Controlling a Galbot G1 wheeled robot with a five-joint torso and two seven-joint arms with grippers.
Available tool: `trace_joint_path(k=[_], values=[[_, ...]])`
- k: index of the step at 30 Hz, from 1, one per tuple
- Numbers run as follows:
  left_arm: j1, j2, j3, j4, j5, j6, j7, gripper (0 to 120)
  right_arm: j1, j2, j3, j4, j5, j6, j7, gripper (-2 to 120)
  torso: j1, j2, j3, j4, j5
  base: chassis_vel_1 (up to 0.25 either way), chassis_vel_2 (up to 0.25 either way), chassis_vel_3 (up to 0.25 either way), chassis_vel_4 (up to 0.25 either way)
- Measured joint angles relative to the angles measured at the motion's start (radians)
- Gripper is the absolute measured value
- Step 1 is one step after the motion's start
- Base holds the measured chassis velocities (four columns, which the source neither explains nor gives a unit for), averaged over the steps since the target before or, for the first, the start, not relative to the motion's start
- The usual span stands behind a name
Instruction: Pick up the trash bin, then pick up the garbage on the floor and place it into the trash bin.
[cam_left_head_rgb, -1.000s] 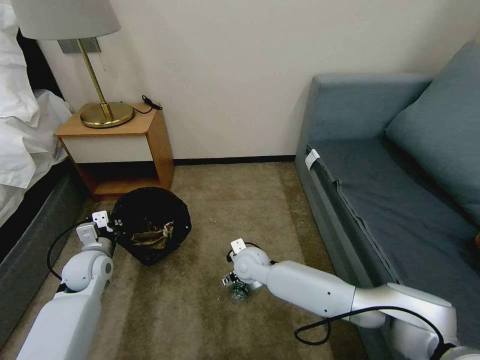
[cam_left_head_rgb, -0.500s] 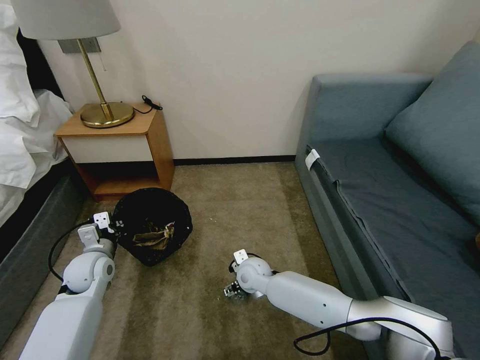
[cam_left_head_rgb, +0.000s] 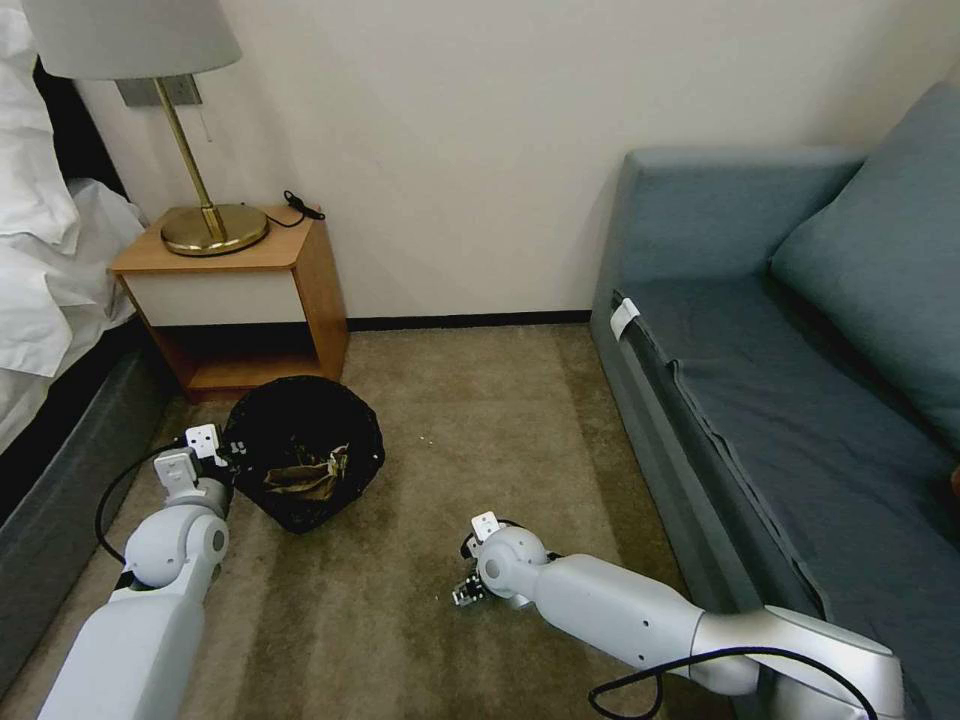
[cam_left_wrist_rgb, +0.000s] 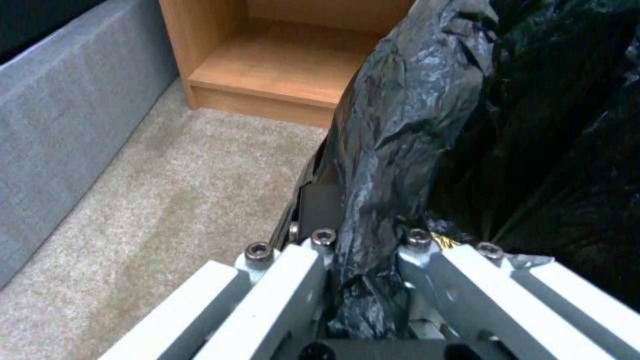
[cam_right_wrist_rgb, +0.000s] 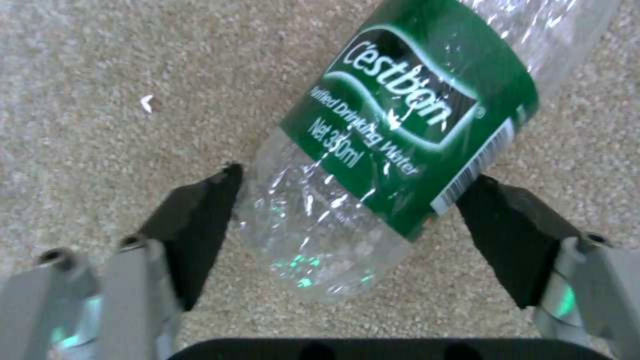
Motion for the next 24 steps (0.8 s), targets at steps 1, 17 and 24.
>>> trace_joint_path(k=[1, 17, 24], values=[[0.000, 0.000, 0.000, 0.001, 0.000, -0.001, 0.000, 2, 0.000, 0.000, 0.000, 0.000, -0.001, 0.000, -0.008, 74, 0.000, 0.000, 0.000, 0.0000, 0.0000, 0.000, 0.000, 0.000, 0.000], [0.003, 0.005, -0.004, -0.001, -0.004, -0.004, 0.000, 2, -0.001, -0.005, -0.001, 0.012, 0.000, 0.000, -0.017, 33, 0.000, 0.000, 0.000, 0.0000, 0.0000, 0.000, 0.000, 0.000, 0.000], [0.003, 0.007, -0.006, -0.002, -0.004, -0.004, 0.000, 2, 0.005, -0.006, 0.007, 0.016, -0.005, 0.000, -0.017, 30, 0.000, 0.000, 0.000, 0.0000, 0.0000, 0.000, 0.000, 0.000, 0.000]])
